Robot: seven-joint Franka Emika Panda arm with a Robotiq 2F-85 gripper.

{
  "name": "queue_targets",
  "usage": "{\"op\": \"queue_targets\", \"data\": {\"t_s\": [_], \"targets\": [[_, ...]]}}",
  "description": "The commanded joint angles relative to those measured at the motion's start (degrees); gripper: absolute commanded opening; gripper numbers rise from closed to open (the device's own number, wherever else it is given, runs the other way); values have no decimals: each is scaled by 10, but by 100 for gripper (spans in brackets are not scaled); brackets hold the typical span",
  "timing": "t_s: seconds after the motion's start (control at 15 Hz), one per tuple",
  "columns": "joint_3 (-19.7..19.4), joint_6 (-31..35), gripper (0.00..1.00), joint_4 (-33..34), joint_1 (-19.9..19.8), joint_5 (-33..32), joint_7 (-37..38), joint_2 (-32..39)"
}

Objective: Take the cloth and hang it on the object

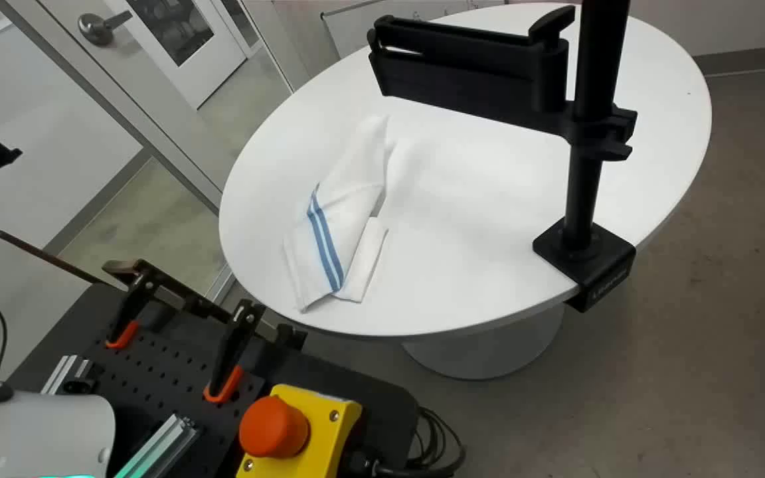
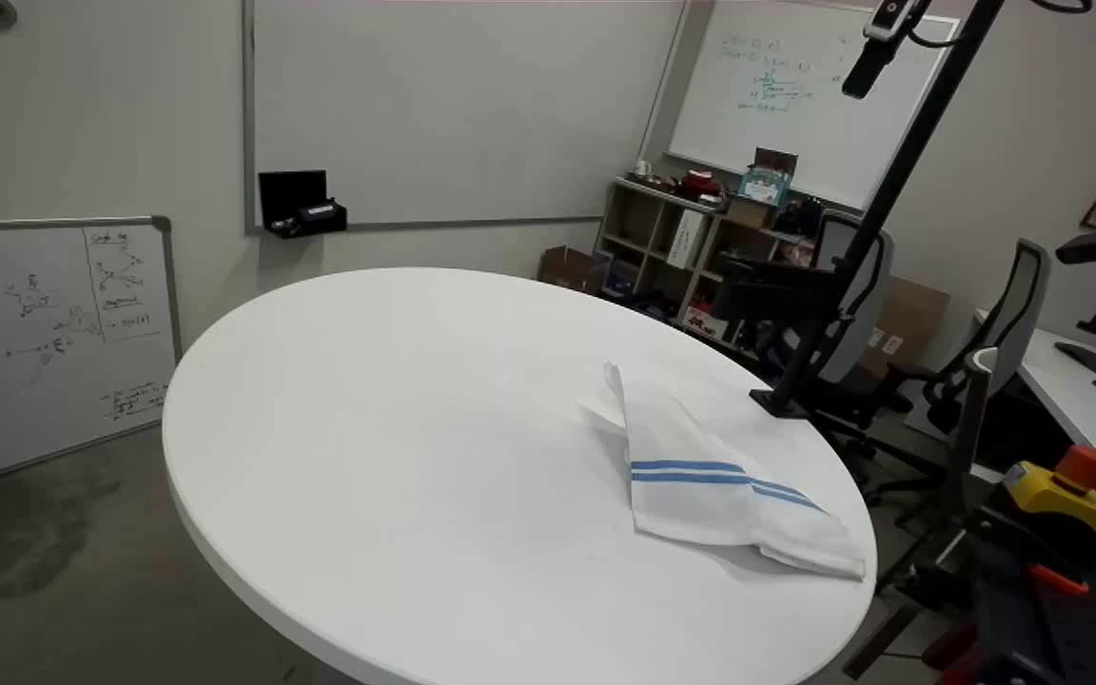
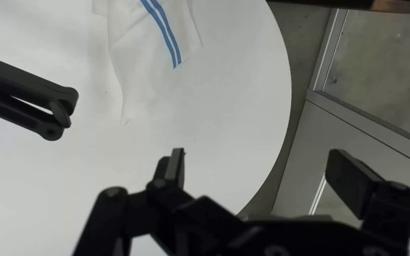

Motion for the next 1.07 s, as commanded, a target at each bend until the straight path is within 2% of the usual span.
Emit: {"op": "queue_targets", "data": {"t_s": [0.0, 0.53, 1.0], "targets": [[16, -3, 100, 1, -18, 6, -4, 2], [16, -3, 100, 1, -18, 6, -4, 2], [43, -29, 100, -27, -12, -16, -36, 39]]}}
